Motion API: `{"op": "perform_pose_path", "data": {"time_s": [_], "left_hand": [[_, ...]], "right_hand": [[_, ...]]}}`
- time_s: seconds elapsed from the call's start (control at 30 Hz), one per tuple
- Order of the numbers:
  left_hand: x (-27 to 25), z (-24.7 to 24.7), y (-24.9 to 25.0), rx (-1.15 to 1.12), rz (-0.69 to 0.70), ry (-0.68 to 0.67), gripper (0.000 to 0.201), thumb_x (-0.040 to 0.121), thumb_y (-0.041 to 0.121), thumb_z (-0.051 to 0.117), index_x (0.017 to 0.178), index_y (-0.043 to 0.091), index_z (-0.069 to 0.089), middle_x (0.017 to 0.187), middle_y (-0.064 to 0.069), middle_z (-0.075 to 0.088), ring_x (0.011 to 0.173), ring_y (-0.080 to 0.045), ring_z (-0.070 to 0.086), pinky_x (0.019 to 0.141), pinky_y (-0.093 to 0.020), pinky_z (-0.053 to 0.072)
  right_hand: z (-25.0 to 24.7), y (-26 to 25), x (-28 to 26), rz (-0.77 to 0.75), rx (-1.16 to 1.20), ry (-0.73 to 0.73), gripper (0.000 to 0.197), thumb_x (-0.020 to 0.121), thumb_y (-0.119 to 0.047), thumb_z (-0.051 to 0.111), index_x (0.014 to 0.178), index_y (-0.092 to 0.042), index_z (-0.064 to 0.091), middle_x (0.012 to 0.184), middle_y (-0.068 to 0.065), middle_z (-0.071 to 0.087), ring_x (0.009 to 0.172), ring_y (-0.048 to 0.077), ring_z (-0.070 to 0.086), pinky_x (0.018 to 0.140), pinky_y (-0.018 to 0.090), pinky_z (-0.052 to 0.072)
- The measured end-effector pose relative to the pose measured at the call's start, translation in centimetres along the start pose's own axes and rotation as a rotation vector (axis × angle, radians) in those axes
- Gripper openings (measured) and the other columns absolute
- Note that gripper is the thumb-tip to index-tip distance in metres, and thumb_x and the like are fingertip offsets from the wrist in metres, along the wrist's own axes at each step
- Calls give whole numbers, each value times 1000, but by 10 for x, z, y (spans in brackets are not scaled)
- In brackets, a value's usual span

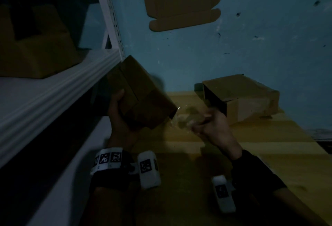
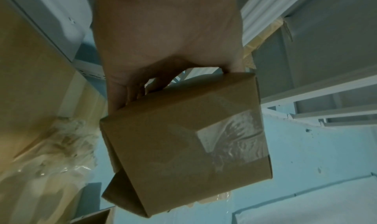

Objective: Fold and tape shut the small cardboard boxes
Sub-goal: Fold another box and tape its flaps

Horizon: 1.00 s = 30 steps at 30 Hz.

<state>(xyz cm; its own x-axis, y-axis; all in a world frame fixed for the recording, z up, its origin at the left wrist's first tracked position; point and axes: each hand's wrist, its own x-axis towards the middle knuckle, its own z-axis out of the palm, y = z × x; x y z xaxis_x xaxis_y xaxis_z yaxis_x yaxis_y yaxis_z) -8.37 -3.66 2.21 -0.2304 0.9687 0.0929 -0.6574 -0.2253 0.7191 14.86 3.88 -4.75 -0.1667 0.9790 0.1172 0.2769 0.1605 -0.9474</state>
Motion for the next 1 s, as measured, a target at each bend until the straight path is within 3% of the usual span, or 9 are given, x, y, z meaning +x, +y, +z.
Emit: {"op": "perform_pose_path", "data": {"time_s": [0.1, 0.2, 0.27, 0.4, 0.53, 0.63, 0.8, 0.9, 1.0], "left_hand": [[2, -4, -3, 40, 20, 14, 55, 95, 43, 48, 143, 16, 52, 131, -13, 61, 118, -34, 58, 91, -48, 52], [4, -5, -5, 51, -3, 21, 56, 94, 44, 50, 142, 16, 53, 128, -12, 64, 116, -34, 60, 95, -50, 51], [4, -5, -6, 55, -17, 19, 56, 95, 44, 49, 142, 14, 52, 124, -12, 65, 113, -33, 61, 93, -48, 52], [3, -4, -7, 60, -20, -16, 56, 96, 42, 45, 144, 13, 49, 130, -15, 59, 111, -32, 60, 90, -45, 53], [6, -7, -8, 71, -20, -24, 60, 94, 42, 49, 145, 11, 48, 133, -18, 56, 111, -32, 61, 87, -43, 56], [9, -8, -10, 76, -17, 3, 60, 92, 42, 52, 144, 12, 49, 136, -18, 56, 114, -34, 60, 91, -46, 53], [12, -10, -15, 128, -44, 47, 65, 84, 47, 59, 140, 15, 54, 138, -18, 58, 121, -38, 58, 93, -50, 52], [13, -8, -18, 154, -69, 68, 73, 73, 49, 69, 138, 16, 56, 134, -17, 61, 121, -39, 58, 97, -54, 50], [14, -6, -20, 161, -94, 84, 81, 62, 50, 76, 134, 17, 59, 131, -17, 63, 121, -40, 58, 103, -59, 45]], "right_hand": [[10, -7, 1, 50, 77, -11, 84, 66, -14, 94, 126, -21, 36, 103, 14, 69, 75, 22, 71, 61, 26, 54], [17, -12, 2, -7, -26, 13, 47, 73, -25, 89, 104, -15, 55, 92, 9, 70, 78, 23, 69, 64, 36, 56], [21, -15, 3, -54, -80, 53, 27, 84, -24, 82, 88, -5, 64, 76, 3, 68, 69, 11, 65, 65, 30, 54], [29, -12, 8, -42, 75, 68, 14, 96, 0, 64, 89, 12, 64, 63, -2, 67, 53, 1, 61, 56, 22, 55], [38, -14, 14, -44, 30, 61, 15, 100, 1, 54, 96, -3, 68, 86, 4, 70, 77, 6, 68, 67, 21, 57], [47, -11, 21, 39, -80, -48, 23, 103, -10, 52, 120, -17, 66, 112, 4, 69, 104, 18, 66, 89, 35, 56], [56, 1, 23, 66, -692, -131, 29, 98, -33, 56, 119, -16, 67, 121, 13, 61, 111, 31, 56, 97, 42, 47], [45, -3, 19, 72, -648, -107, 21, 99, -36, 58, 94, -17, 64, 95, 7, 65, 83, 19, 59, 72, 33, 49], [32, -8, 12, 87, -753, -154, 29, 101, -41, 56, 78, -25, 51, 77, -1, 55, 66, 11, 51, 56, 26, 34]]}}
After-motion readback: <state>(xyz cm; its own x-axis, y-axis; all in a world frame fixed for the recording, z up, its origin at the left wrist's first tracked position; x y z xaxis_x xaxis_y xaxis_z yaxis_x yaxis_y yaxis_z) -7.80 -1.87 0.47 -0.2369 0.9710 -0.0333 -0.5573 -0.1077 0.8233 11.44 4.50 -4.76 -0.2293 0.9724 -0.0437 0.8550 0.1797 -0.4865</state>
